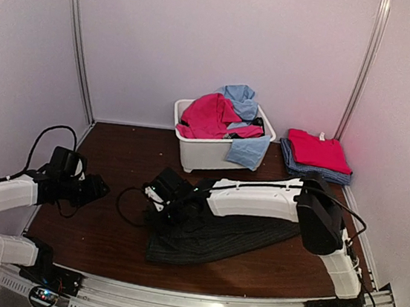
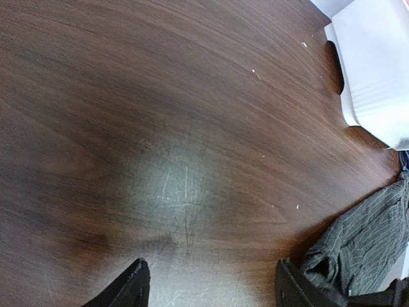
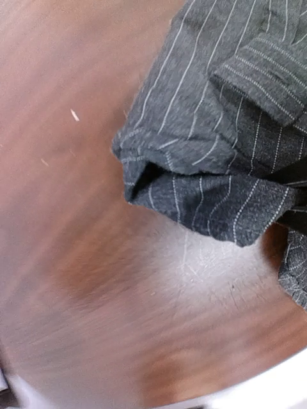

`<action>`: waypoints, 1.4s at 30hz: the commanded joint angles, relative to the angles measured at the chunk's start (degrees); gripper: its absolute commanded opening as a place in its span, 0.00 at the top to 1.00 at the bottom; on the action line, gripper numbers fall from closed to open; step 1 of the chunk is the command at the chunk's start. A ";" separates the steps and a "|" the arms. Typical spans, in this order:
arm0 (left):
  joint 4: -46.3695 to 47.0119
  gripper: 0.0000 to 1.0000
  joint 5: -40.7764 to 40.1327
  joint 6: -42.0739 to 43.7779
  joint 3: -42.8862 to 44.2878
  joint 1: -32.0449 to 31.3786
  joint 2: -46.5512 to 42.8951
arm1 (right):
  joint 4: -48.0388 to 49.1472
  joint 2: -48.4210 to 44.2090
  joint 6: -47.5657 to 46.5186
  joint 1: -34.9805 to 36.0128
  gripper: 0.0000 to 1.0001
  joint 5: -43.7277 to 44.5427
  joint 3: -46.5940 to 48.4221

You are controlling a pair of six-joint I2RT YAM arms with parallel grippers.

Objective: Fold and stack the mixed laundry pile
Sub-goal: Pick up the rectangle-folded shirt from the center of the board, then fold the rectangle-folded shirt at the center of the board.

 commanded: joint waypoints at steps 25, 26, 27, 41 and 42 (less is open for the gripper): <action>9.84 0.32 4.32 1.96 -2.38 0.44 5.03 | 34.23 -24.29 14.90 -19.28 1.00 -31.34 -32.75; 9.83 0.32 4.45 2.19 -2.13 0.44 5.38 | 33.64 -24.65 14.43 -19.35 1.00 -30.86 -33.03; 9.78 0.32 4.58 2.32 -1.94 0.44 5.73 | 33.70 -25.35 14.20 -19.57 1.00 -30.72 -33.69; 9.82 0.32 5.05 3.49 0.23 0.44 8.00 | 54.35 -34.86 23.64 -30.62 1.00 -41.75 -52.24; 9.46 0.32 4.77 3.54 0.36 0.44 7.88 | 56.29 -35.23 24.73 -31.62 1.00 -42.51 -53.54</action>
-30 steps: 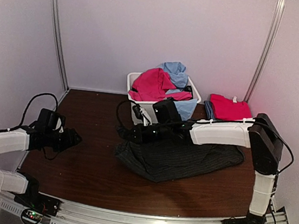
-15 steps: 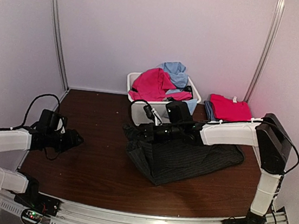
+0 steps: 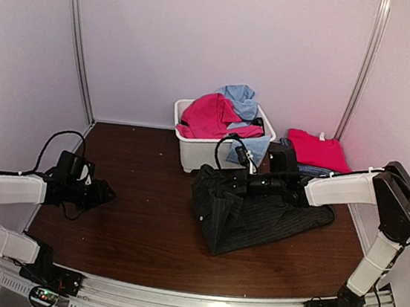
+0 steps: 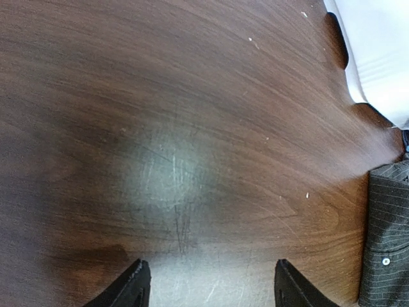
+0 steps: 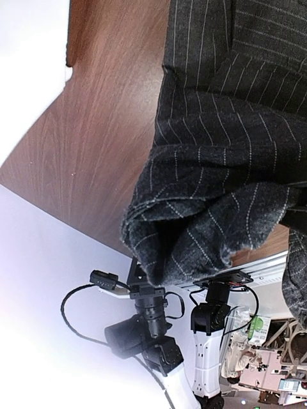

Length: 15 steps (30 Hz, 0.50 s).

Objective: Fold and stack the mixed laundry pile
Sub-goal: Fold the rectangle-folded shirt at the center of the board.

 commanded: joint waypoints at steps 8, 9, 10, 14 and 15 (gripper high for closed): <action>0.27 0.32 -0.57 1.81 3.95 0.44 0.10 | 20.45 -6.67 10.09 -11.33 1.00 -9.86 -13.11; 0.22 0.32 -0.66 1.86 4.12 0.44 0.23 | 20.80 -7.23 10.16 -12.60 1.00 -10.51 -14.04; 0.05 0.32 -0.65 1.86 4.32 0.44 0.39 | 21.38 -7.76 10.33 -13.80 1.00 -11.45 -15.04; -0.48 0.32 -0.75 2.11 4.81 0.44 1.10 | 24.52 -9.27 11.17 -19.74 1.00 -14.62 -18.67; -0.62 0.32 -0.86 2.12 4.86 0.44 1.15 | 24.48 -9.32 10.74 -21.02 1.00 -15.44 -19.04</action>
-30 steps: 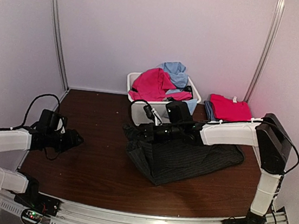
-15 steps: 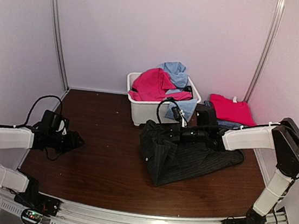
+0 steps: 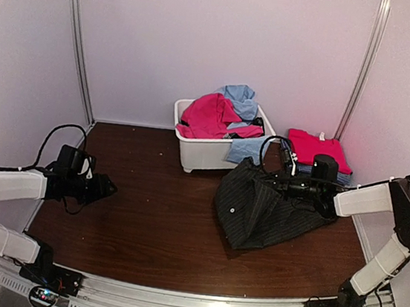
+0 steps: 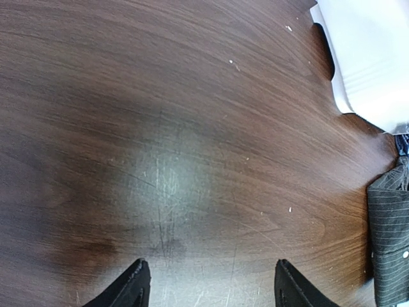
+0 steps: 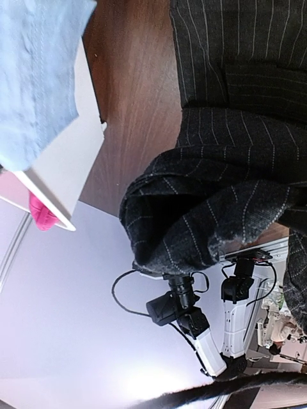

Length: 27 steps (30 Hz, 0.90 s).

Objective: Fold and stack the mixed laundry pile
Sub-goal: Fold the rectangle-folded shirt at the center of the board.

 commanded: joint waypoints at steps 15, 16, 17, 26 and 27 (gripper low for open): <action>-0.72 0.32 -0.90 1.43 2.71 0.44 1.05 | 7.35 12.41 -7.45 -18.02 1.00 -14.03 -3.37; -0.77 0.32 -0.95 1.60 2.83 0.42 0.99 | 7.57 13.59 -7.79 -18.85 1.00 -14.81 -3.07; -0.89 0.32 -0.98 1.66 2.90 0.44 0.89 | 7.82 14.56 -8.10 -19.53 1.00 -15.52 -2.79; -2.45 0.32 -1.91 2.32 4.21 0.44 0.16 | -15.10 9.40 -22.25 -24.93 0.54 -10.22 3.73; -2.65 0.32 -2.04 2.29 4.32 0.44 0.09 | -22.56 7.92 -25.98 -25.05 0.51 -6.86 5.97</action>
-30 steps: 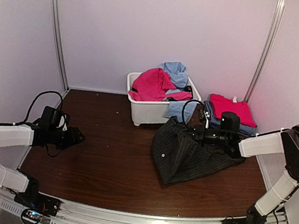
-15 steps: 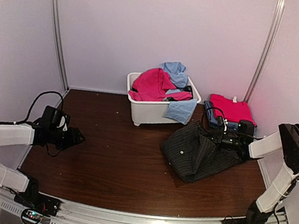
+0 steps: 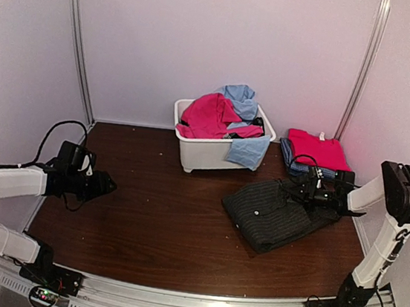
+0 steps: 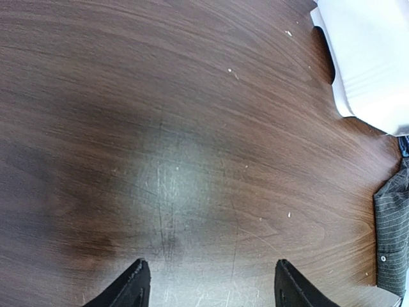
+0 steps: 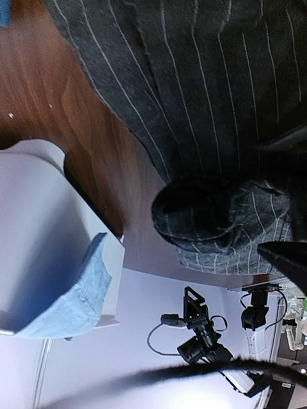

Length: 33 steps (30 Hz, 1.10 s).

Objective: Fold and stack the mixed laundry pile
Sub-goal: Fold the rectangle-folded shirt at the center of the board, then move the right arm to the center of the board with the 2/3-rectangle-folded shirt.

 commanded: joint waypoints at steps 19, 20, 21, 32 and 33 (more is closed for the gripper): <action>7.88 0.30 0.76 16.72 16.03 -15.57 9.33 | -43.77 -18.31 -20.88 25.28 0.46 33.17 15.10; 8.04 0.30 0.51 16.67 16.40 -15.75 9.78 | -43.13 -15.89 -20.45 26.51 0.47 34.55 15.03; 8.02 0.30 0.38 16.74 16.89 -15.87 10.02 | -42.34 -14.13 -20.19 27.26 0.47 35.73 15.00; 1.91 0.27 -7.60 16.31 16.64 -15.74 4.22 | -43.75 -1.23 -27.30 34.14 0.44 44.79 14.30; 1.26 0.27 -7.95 16.05 16.42 -15.54 3.37 | -44.30 -0.74 -28.41 36.15 0.43 43.69 14.59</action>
